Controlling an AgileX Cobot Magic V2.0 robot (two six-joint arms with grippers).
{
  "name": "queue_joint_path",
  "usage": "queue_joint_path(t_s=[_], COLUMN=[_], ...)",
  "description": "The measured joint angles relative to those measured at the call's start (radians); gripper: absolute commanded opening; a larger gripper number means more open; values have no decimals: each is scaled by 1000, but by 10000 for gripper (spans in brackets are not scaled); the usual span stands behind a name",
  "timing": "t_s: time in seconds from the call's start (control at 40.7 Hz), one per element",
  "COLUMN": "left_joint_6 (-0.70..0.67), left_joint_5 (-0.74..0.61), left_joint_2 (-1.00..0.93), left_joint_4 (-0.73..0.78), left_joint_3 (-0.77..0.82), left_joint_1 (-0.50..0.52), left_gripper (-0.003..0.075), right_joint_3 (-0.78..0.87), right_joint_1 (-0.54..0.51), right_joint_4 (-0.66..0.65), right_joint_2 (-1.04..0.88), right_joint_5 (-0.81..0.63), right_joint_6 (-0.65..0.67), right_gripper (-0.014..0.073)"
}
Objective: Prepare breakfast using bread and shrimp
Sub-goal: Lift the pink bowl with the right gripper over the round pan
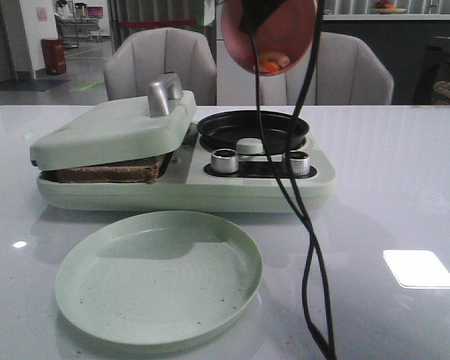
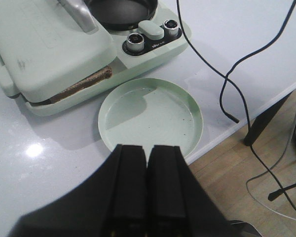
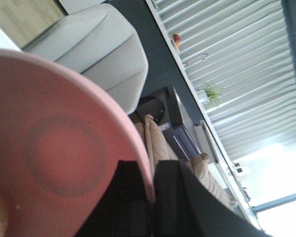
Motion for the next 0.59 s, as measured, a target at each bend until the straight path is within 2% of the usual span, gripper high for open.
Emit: queue_joint_path(t_s=[0.246, 0.443, 0.59], left_joint_6=[0, 0, -2], left_joint_5=[0, 0, 0], left_joint_2=[0, 0, 0], left_joint_4=[0, 0, 0], left_joint_3=[0, 0, 0], left_joint_1=[0, 0, 0], left_gripper=[101, 101, 101], right_joint_3=[-35, -138, -141], right_joint_1=[0, 0, 0], right_joint_4=[-10, -21, -27], right_joint_2=[23, 26, 63], right_joint_5=[34, 34, 68], right_joint_6=[-2, -88, -108], right_gripper=[45, 45, 45])
